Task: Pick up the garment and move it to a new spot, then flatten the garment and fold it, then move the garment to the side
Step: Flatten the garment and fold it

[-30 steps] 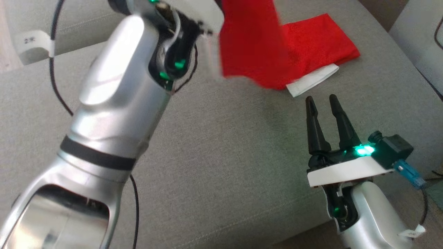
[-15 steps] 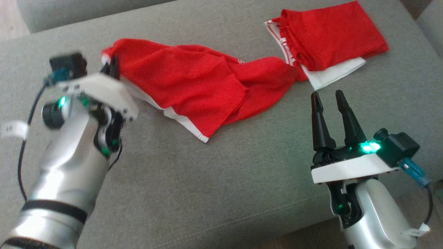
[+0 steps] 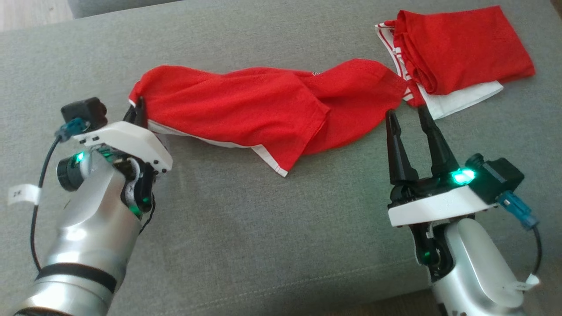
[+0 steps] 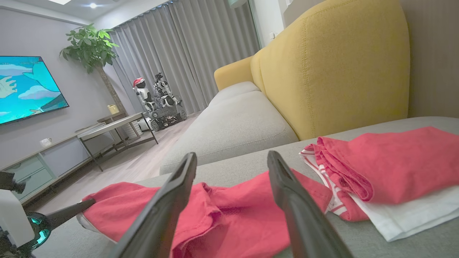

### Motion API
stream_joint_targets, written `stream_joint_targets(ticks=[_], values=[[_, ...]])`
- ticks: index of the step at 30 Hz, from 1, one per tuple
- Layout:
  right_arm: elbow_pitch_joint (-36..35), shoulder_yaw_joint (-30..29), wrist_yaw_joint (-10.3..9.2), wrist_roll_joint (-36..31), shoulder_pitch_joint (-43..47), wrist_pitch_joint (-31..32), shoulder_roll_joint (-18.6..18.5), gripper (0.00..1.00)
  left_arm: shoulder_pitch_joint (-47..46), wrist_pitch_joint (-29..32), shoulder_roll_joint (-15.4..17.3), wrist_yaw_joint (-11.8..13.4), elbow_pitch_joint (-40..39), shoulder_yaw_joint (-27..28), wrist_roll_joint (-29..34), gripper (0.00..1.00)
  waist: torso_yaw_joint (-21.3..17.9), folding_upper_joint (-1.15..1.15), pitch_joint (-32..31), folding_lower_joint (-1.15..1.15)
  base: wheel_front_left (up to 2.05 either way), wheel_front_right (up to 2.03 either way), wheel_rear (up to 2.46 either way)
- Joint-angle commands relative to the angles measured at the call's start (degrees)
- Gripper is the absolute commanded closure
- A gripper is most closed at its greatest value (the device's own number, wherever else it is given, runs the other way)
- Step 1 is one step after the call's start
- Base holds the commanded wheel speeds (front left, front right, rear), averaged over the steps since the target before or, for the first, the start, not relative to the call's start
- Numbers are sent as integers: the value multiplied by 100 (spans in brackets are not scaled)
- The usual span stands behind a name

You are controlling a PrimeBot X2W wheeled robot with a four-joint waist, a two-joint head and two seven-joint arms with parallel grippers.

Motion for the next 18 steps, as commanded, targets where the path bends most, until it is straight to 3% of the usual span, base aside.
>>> stream_joint_targets(ticks=[1,10,11,12,13,18], values=[[-147,132,37,-38,-172,-62,20,0,-307,-95,167,20,-77,256,-39,100,21,0,-8,0,0,0,0],[-151,248,37,-15,-215,-62,20,0,-471,-189,144,39,201,430,137,100,-47,0,126,0,0,0,0],[-150,256,37,-9,-219,-62,20,0,-489,-190,138,40,224,440,166,65,-61,0,148,0,0,0,0],[-150,264,37,-5,-225,-62,20,0,-508,-191,139,51,240,455,205,6,-74,0,166,0,0,0,0],[-149,271,37,1,-232,-62,20,0,-523,-191,145,63,256,473,245,0,-87,0,182,0,0,0,0],[-137,271,37,24,-243,-62,20,0,-537,-193,222,127,183,668,431,0,-107,0,195,0,0,0,0]])
